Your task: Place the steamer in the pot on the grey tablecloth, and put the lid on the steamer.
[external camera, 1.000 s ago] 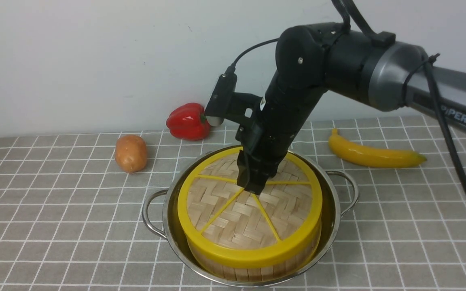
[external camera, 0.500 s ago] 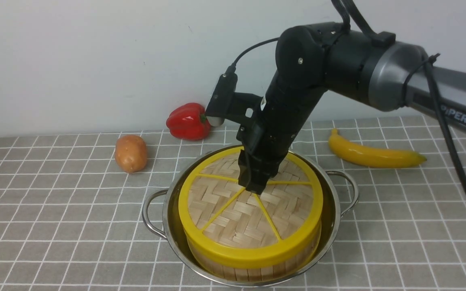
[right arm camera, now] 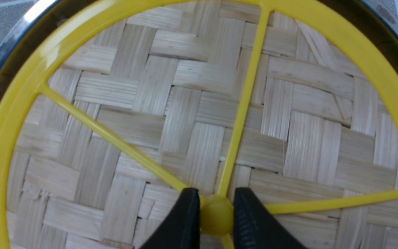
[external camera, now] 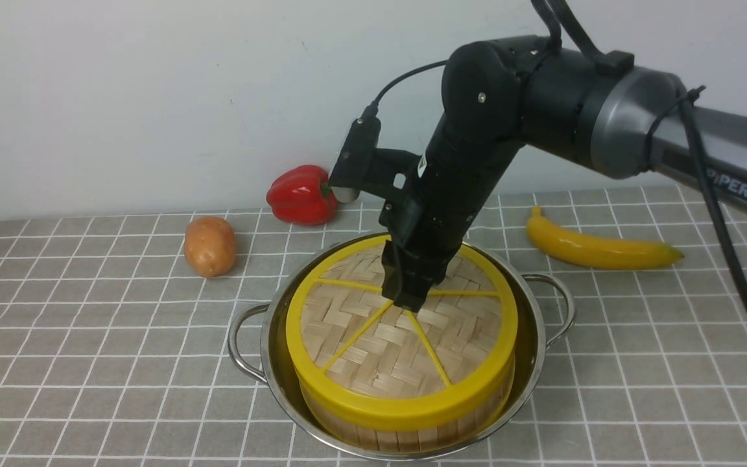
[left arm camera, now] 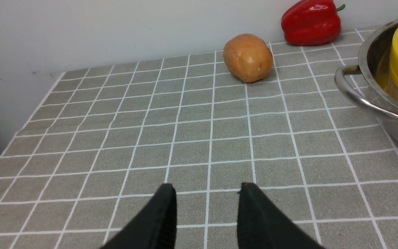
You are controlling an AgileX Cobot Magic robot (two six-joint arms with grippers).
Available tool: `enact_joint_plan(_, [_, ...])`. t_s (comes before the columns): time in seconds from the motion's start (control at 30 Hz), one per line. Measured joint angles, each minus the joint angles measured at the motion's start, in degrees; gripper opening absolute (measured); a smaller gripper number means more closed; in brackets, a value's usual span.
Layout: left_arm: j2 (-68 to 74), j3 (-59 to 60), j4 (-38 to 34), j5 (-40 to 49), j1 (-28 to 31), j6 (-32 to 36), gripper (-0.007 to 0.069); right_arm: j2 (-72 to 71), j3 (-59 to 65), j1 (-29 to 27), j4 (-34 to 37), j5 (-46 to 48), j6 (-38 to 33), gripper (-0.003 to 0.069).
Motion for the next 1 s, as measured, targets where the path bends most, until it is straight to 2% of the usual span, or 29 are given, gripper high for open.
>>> enact_joint_plan(0.07, [0.00, 0.00, 0.00, 0.00, 0.00, 0.00, 0.0243, 0.00, 0.00, 0.00, 0.00, -0.67, 0.00, 0.0192])
enact_joint_plan(0.17, [0.00, 0.00, 0.00, 0.00, 0.00, 0.00, 0.0243, 0.00, -0.57, 0.00, 0.00, -1.71, 0.00, 0.0301])
enact_joint_plan(0.2, [0.00, 0.00, 0.00, 0.00, 0.00, 0.00, 0.0243, 0.00, -0.57, 0.00, 0.00, -1.71, 0.00, 0.0308])
enact_joint_plan(0.23, [0.00, 0.00, 0.00, 0.00, 0.00, 0.00, 0.0243, 0.00, -1.55, 0.00, 0.00, -1.63, 0.00, 0.0360])
enact_joint_plan(0.3, [0.00, 0.00, 0.00, 0.00, 0.00, 0.00, 0.0243, 0.00, -3.42, 0.00, 0.00, -0.81, 0.00, 0.0407])
enact_joint_plan(0.4, [0.00, 0.00, 0.00, 0.00, 0.00, 0.00, 0.0243, 0.00, -8.24, 0.00, 0.00, 0.52, 1.12, 0.0444])
enact_joint_plan(0.5, [0.00, 0.00, 0.00, 0.00, 0.00, 0.00, 0.0243, -0.20, -14.17, 0.00, -0.73, 0.76, 3.82, 0.0440])
enact_joint_plan(0.63, [0.00, 0.00, 0.00, 0.00, 0.00, 0.00, 0.0243, -1.45, -21.25, -0.06, -1.71, 0.81, 10.22, 0.0391])
enact_joint_plan(0.7, [0.00, 0.00, 0.00, 0.00, 0.00, 0.00, 0.0243, -2.78, -25.42, -0.06, -1.71, 0.81, 14.26, 0.0301])
enact_joint_plan(0.73, [0.00, 0.00, 0.00, 0.00, 0.00, 0.00, 0.0243, -3.07, -26.08, -0.06, -1.71, 0.81, 14.50, 0.0291])
enact_joint_plan(0.83, [0.00, 0.00, 0.00, 0.00, 0.00, 0.00, 0.0243, -5.69, -29.80, -0.06, -1.76, 0.69, 16.67, 0.0080])
enact_joint_plan(0.9, [0.00, 0.00, 0.00, 0.00, 0.00, 0.00, 0.0243, -7.40, -30.94, -0.06, -1.82, 0.69, 18.21, 0.0001])
enact_joint_plan(1.0, [0.00, 0.00, 0.00, 0.00, 0.00, 0.00, 0.0243, -8.80, -31.08, -0.11, -1.22, 0.69, 20.67, -0.0014])
